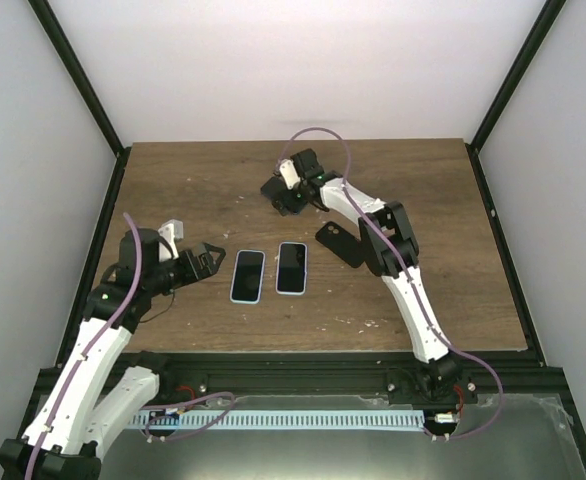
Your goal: Put the phone into the phone case
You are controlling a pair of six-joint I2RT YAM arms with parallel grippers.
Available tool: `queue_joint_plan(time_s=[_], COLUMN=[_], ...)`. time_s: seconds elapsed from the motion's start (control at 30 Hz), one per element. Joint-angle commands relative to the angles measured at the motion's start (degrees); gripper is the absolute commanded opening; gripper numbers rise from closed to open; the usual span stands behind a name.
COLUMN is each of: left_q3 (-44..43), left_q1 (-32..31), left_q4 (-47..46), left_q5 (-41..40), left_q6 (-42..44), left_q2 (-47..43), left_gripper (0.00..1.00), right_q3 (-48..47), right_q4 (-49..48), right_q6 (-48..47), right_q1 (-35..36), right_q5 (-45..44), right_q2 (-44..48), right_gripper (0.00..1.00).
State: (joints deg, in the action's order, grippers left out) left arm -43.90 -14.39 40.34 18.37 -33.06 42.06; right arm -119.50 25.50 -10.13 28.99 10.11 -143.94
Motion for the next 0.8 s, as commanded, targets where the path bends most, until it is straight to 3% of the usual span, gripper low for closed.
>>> queue_joint_plan(time_s=[0.0, 0.13, 0.37, 0.77], left_q3=[0.4, 0.7, 1.6, 3.2], left_q1=[0.0, 0.1, 0.1, -1.4], left_q4=[-1.0, -1.4, -0.8, -4.0], left_q5=[1.4, 1.3, 1.2, 4.2], left_q6=[-1.0, -1.3, -1.8, -3.9], left_q2=[-0.1, 0.3, -2.2, -2.2], left_gripper=[1.0, 0.99, 0.99, 0.95], right_q3=[-5.8, -6.1, -4.1, 7.3], right_q4=[2.2, 3.5, 4.5, 5.0], right_q6=[-2.3, -2.8, -3.5, -0.3], right_q1=[0.5, 0.9, 0.9, -0.7], right_q5=[-0.1, -2.9, -4.9, -7.3], right_q2=[-3.1, -3.7, -1.6, 7.7], right_gripper=[1.0, 0.97, 0.78, 0.7])
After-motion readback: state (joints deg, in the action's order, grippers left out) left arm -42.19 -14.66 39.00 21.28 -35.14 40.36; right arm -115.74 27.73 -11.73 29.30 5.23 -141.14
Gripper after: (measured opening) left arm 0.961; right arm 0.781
